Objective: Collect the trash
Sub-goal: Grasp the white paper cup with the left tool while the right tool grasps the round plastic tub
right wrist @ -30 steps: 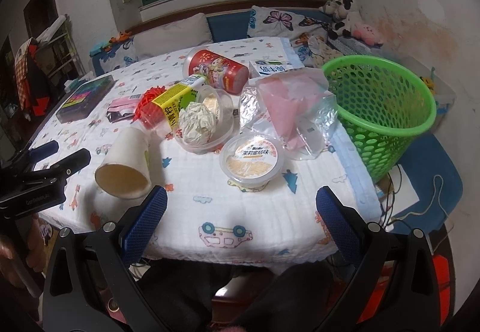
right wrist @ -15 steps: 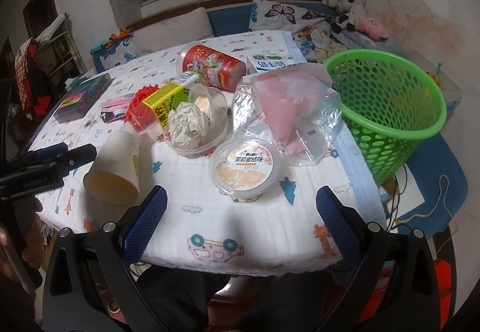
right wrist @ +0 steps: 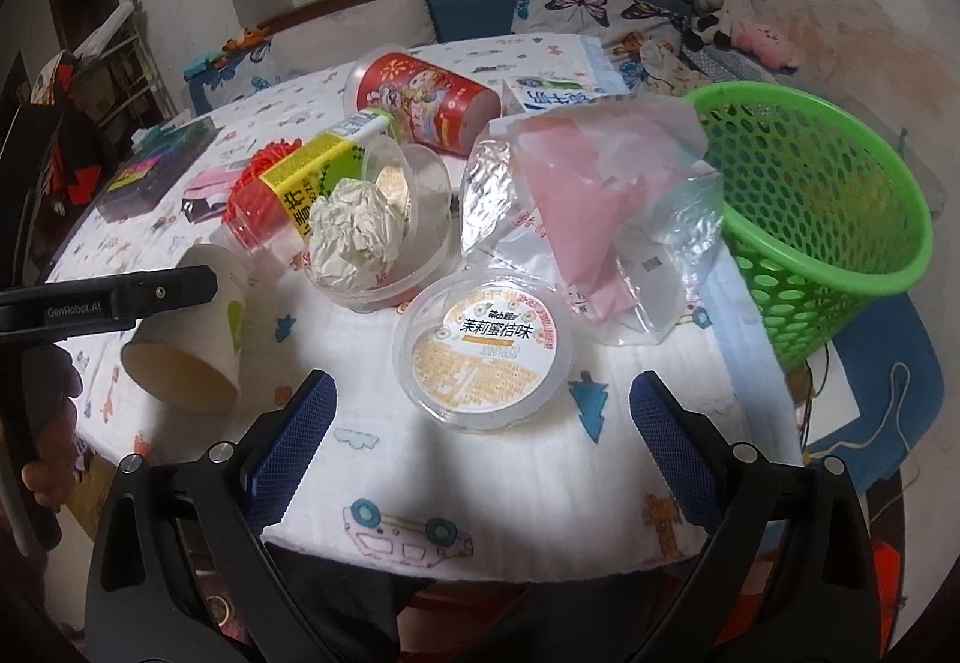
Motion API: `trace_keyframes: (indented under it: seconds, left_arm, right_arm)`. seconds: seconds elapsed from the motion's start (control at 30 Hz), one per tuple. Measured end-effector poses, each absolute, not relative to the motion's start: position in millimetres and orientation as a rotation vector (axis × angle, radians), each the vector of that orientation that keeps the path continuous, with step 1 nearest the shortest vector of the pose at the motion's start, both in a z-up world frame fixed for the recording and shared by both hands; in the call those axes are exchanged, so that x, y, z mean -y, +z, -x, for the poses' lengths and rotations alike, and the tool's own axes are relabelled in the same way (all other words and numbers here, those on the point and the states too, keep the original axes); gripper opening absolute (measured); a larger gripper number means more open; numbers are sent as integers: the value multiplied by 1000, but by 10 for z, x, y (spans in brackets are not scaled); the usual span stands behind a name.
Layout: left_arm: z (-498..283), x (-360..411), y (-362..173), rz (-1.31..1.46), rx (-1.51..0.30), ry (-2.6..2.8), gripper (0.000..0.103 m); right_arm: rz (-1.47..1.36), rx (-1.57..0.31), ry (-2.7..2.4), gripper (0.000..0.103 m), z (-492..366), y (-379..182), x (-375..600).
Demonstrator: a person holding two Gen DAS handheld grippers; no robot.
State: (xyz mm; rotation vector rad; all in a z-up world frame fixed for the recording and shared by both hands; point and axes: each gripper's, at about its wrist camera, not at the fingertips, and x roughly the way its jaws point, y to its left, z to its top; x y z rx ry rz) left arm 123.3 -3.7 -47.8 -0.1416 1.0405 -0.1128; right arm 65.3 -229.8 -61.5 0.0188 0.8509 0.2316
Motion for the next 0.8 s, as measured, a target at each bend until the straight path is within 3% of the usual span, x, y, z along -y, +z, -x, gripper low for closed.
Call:
trace_keyframes:
  seconds: [0.2,0.37,0.57,0.63,0.8]
  left_arm:
    - [-1314,-2,-577,203,-1081,-150,91]
    - [-1343,47,-589,234,-1094,-227,70]
    - [-1338,73,-582,216,-1083,-250,69]
    - [-1327,64,-566,219,-1080,-258,65]
    - [-1244,44,-501,202,-1063,-276,61]
  right_arm:
    - [-13,-865,238,93,-765,-700,2277]
    - [-14,-879,229,86,-827,-757,2290]
    - [-7,-885,229,76,-868,-794,2268]
    - [-12,-890,235,67,-879,-808,2265]
    - [-14,-875,233,66,-852,-763,2255]
